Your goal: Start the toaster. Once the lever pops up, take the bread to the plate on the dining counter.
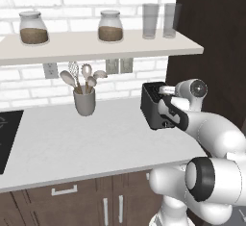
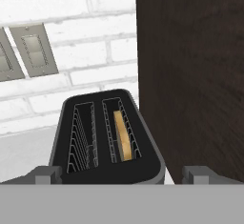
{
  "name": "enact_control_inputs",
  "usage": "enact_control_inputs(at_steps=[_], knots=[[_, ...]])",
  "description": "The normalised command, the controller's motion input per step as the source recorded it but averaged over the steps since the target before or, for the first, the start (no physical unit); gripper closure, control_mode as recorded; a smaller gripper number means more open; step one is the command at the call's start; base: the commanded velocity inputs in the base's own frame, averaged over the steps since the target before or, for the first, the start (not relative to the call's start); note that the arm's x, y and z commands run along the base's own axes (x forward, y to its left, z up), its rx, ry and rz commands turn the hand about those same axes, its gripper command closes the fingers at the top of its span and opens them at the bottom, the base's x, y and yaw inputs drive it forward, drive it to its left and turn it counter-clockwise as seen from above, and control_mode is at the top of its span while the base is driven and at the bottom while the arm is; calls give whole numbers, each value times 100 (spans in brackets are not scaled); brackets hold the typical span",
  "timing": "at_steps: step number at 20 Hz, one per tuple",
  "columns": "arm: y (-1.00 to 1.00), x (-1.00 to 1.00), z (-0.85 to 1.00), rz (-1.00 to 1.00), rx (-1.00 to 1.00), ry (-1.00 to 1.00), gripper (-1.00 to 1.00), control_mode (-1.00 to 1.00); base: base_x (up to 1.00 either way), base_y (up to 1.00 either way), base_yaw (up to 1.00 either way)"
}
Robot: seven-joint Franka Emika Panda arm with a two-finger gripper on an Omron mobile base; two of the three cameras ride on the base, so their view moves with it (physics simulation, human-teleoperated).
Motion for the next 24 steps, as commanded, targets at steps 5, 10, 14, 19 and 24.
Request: enact_control_inputs(at_steps=[5,10,14,19,24], knots=[[0,0,0,0,0,0,-100,-100,0,0,0],[0,0,0,0,0,0,-100,-100,0,0,0],[0,0,0,0,0,0,-100,-100,0,0,0],[0,0,0,0,0,0,-100,-100,0,0,0],[0,0,0,0,0,0,-100,-100,0,0,0]])
